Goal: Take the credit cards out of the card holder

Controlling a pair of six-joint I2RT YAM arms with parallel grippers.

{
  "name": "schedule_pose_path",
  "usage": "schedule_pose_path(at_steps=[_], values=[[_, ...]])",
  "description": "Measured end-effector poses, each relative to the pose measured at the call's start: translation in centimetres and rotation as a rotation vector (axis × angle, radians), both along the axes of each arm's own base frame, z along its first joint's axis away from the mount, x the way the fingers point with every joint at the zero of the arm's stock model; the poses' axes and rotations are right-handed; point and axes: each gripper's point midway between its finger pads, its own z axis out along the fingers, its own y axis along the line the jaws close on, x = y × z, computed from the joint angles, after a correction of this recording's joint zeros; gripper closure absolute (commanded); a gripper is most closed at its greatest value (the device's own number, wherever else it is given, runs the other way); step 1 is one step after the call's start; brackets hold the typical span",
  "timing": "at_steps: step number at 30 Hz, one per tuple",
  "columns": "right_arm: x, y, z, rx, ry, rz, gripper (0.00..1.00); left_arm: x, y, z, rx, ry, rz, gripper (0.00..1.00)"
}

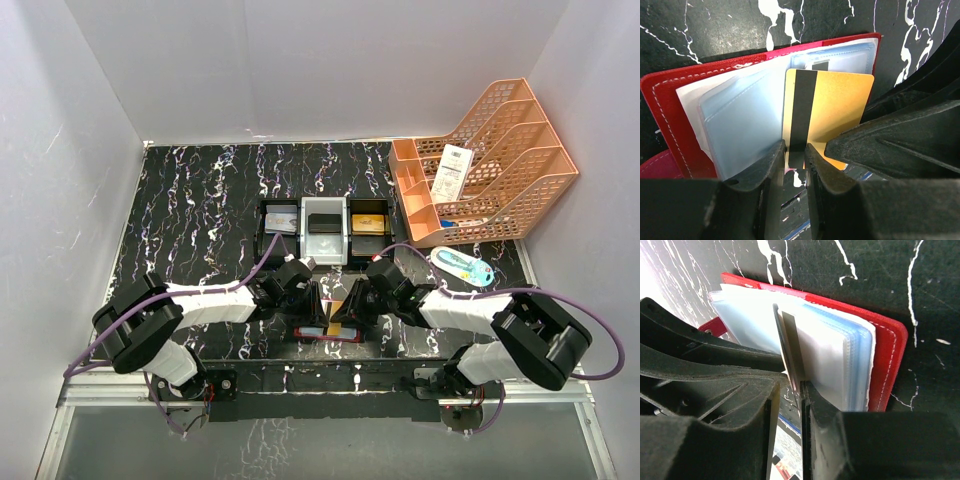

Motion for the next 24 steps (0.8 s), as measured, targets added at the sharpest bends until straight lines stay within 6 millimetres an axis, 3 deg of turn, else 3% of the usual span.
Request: schedule_pose_path(at_steps=[9, 17, 22, 24], values=[[0.5, -0.1, -0.5, -0.027, -0.023, -0.029, 1.0, 0.0, 0.1, 0.0, 0.002, -0.001, 0.003, 0.78], [1.5, -0.5, 0.7, -0.076, -0.093, -0.021, 1.0, 0.2, 1.2, 0.8, 0.019, -0.035, 0.035, 0.58], [2.7, -2.1, 2.5, -0.144, -0.167, -0.029, 1.0, 0.8, 2.0, 2.7, 0.008, -0.096, 0.064, 0.49], [3.6, -2.9, 3.9, -0.173, -0.231, -0.033, 1.0, 1.0, 2.4, 3.3, 0.013, -0.121, 0.073, 0.41]])
